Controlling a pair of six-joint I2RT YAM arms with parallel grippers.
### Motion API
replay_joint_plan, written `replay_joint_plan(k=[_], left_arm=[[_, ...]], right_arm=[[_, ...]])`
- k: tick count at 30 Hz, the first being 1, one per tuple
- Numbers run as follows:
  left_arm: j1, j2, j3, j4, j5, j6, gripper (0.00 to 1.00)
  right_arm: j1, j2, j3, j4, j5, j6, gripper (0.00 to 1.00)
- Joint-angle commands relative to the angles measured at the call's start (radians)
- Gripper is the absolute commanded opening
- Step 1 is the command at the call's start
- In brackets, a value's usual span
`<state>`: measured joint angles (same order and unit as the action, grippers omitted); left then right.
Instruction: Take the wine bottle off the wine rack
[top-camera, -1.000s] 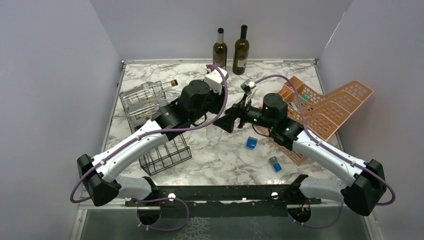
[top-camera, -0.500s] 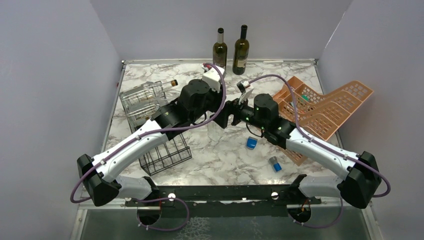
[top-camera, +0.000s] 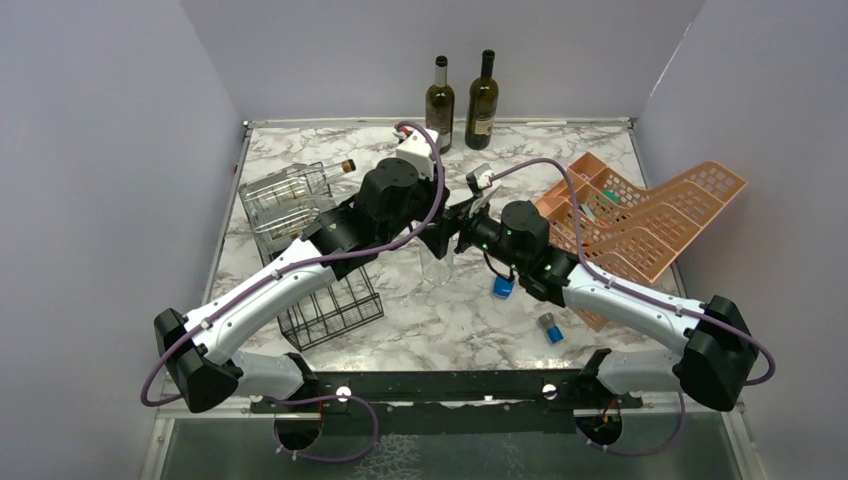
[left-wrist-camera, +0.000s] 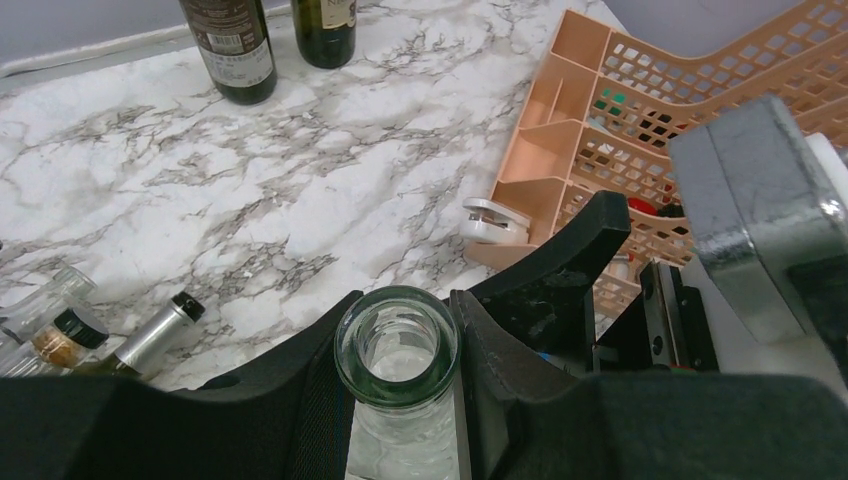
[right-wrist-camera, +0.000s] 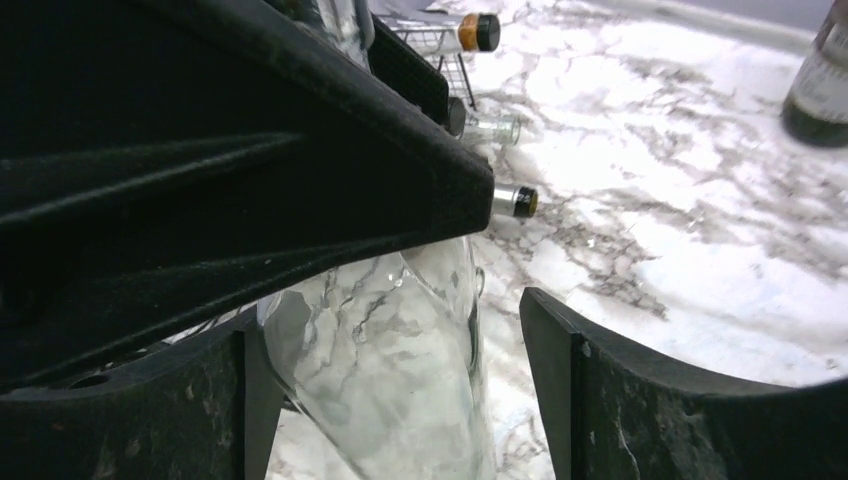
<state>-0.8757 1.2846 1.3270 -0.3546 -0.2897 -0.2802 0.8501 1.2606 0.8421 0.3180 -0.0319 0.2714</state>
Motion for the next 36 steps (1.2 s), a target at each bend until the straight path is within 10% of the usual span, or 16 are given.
replay_joint_plan(k=[1,10,21,36], left_arm=[[-0.015,-0.017,0.021,0.050,0.009,-0.067,0.07],[-0.015,-0.022,0.021,0.035,0.006,-0.061,0.14],[-0.015,-0.126,0.007,0.021,-0.006,0.018,0.95],[-0.015,-0.326,-0.127,0.030,-0.213,0.126,0.99]], right_arm=[[0.007,0.025,0.001,0.114,0.072,-0.069,0.81],[0.007,0.070,0.000,0.151,0.060,-0.068,0.53],[0.006,0.078,-0.009,0.223,0.148,-0.097,0.41],[-0.195,0.355,0.188,0.493,0.235,-0.188,0.41]])
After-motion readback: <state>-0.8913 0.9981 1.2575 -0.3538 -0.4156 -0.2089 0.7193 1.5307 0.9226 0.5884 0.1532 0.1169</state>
